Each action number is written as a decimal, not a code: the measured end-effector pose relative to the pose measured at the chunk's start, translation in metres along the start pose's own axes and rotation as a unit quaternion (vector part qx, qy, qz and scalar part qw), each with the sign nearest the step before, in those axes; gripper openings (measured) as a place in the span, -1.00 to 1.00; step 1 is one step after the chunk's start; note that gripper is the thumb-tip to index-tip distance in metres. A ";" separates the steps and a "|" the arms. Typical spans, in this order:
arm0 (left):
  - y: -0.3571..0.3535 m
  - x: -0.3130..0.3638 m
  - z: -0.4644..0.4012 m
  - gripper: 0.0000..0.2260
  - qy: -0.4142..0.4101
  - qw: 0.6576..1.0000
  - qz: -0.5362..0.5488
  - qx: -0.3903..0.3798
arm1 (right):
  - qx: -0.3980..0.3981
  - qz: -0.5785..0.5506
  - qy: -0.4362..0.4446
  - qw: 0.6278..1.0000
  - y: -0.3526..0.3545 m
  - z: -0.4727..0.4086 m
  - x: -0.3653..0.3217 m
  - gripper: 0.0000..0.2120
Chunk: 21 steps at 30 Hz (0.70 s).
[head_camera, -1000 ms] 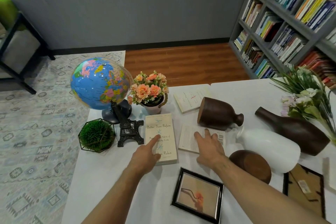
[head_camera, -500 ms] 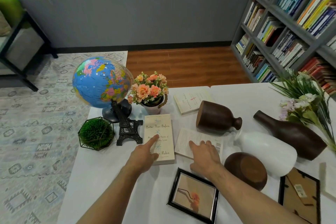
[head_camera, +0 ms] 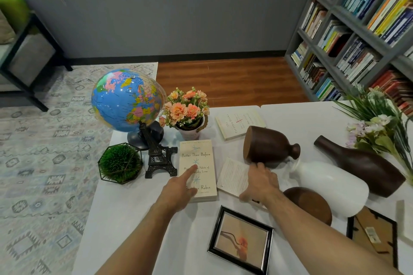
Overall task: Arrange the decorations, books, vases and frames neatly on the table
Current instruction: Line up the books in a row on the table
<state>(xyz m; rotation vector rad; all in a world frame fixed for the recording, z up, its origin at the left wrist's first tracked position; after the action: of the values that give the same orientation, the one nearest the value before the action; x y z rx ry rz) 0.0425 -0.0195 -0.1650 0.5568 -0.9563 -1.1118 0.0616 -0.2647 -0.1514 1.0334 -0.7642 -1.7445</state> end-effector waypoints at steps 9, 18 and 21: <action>0.001 0.002 0.000 -0.39 -0.009 1.000 -0.014 0.001 | -0.014 -0.026 -0.054 0.998 -0.009 -0.003 0.017 -0.02; 0.000 0.004 0.001 -0.38 -0.007 1.000 -0.027 -0.002 | 0.012 -0.028 -0.061 0.998 -0.005 -0.004 0.023 -0.10; 0.000 0.004 0.002 -0.39 -0.006 1.000 -0.027 -0.004 | 0.029 -0.063 -0.054 0.996 -0.001 -0.005 0.025 -0.27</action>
<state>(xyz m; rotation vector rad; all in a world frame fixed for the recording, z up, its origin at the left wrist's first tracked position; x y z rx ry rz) 0.0417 -0.0229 -0.1627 0.5744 -0.9510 -1.1681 0.0605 -0.2881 -0.1620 1.0520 -0.8373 -1.9095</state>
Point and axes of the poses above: each hand's wrist, its own z-axis away from the middle knuckle, its own y-axis out of the back of the hand, x = y × z, the point moved 9 cm from there along -z, towards the middle knuckle, and after that the axes turned 12 degrees about -z, right-handed, at the moved point
